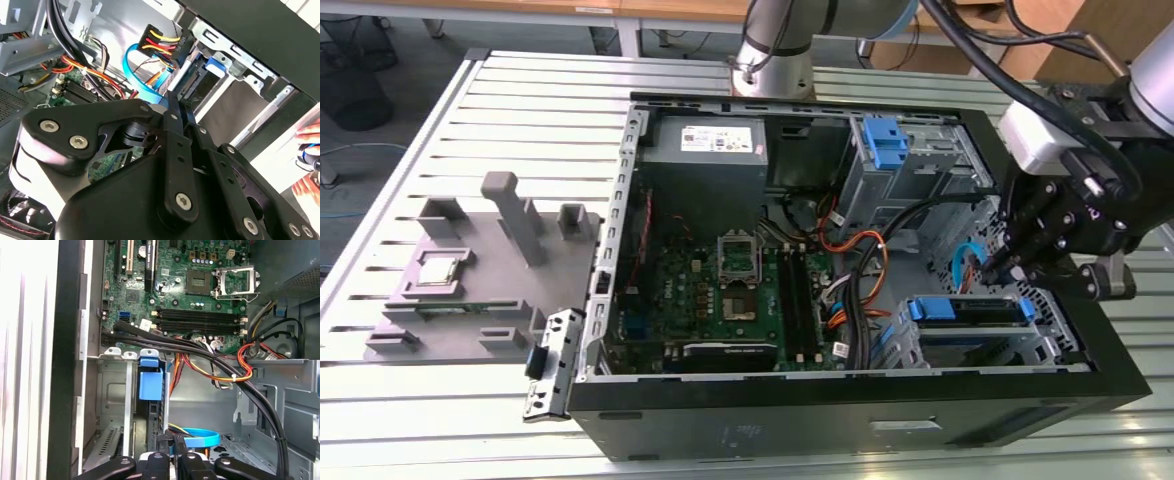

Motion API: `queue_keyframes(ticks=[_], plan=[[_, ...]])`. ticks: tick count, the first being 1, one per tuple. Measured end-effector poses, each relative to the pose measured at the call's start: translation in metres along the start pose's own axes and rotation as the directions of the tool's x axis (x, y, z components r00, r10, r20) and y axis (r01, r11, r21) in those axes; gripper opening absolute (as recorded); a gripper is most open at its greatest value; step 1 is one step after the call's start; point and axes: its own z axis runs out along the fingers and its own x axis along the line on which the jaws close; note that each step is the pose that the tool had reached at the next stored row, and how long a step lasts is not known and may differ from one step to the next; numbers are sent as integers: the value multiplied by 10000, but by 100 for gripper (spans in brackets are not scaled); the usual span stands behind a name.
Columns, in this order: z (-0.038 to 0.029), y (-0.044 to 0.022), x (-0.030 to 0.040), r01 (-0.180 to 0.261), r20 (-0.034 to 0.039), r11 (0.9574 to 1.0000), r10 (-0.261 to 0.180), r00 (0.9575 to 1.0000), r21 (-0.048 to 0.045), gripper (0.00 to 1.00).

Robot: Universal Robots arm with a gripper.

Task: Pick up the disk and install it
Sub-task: 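Insert the first disk wire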

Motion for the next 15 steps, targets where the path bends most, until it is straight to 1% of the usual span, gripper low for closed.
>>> queue_keyframes(ticks=[5, 7, 10, 15], plan=[[23, 38, 40, 30, 1, 9997, -30, 10000, 239, 16], [36, 66, 49, 40, -5, 9995, -40, 10000, 306, 16], [70, 98, 58, 51, -4, 9993, -51, 10000, 362, 16], [76, 100, 59, 57, -6, 9993, -57, 10000, 370, 16]])
